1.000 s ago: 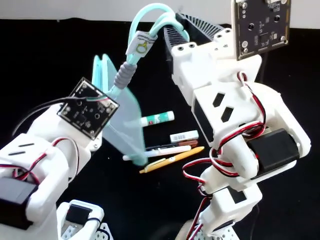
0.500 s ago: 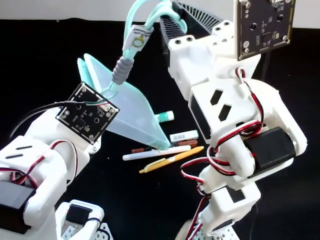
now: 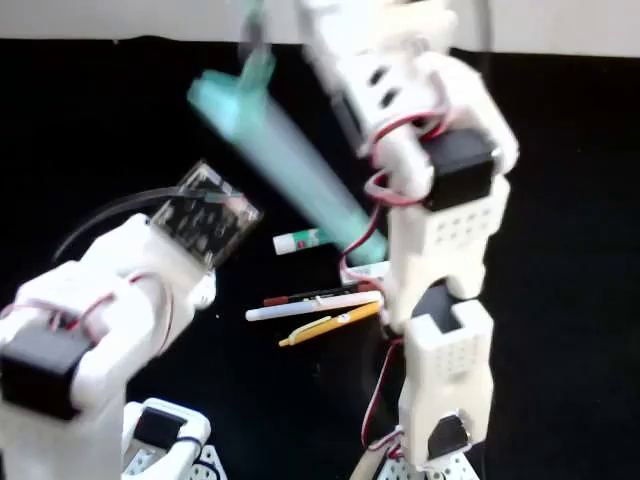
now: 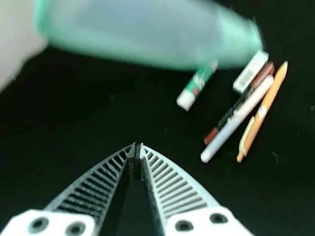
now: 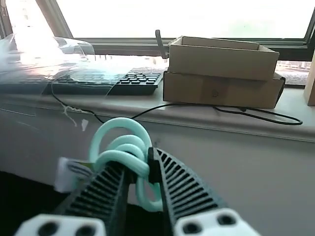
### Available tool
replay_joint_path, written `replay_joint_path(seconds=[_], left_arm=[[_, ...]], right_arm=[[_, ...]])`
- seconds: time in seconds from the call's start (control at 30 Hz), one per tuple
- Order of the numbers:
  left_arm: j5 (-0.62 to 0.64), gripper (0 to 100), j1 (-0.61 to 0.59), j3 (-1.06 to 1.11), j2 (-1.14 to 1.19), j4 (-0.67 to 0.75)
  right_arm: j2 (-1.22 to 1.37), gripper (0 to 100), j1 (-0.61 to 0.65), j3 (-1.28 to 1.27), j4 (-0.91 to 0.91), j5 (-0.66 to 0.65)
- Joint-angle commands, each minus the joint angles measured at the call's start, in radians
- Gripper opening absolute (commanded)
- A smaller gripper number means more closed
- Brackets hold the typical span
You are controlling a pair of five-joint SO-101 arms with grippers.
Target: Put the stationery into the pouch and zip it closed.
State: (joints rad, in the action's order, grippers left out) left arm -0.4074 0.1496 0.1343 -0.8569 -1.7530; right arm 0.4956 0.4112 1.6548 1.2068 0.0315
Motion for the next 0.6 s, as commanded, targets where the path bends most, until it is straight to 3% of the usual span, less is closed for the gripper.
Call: replay_joint_path(seconds=[0.0,0.3,0.57], left_arm=[[-0.009,1,0.01,-0.002,-0.008,-0.008],[-0.009,1,-0.001,-0.008,-0.008,-0.006],[-0.006,1,-0.096,-0.005,-0.01,0.0]], right_arm=[[0.031,0.6,0.007,0.111,-0.084,0.006],[0.059,0.6,0.002,0.111,-0.101,0.005],[-0.015,0.6,0.024,0.111,-0.097,0.008]])
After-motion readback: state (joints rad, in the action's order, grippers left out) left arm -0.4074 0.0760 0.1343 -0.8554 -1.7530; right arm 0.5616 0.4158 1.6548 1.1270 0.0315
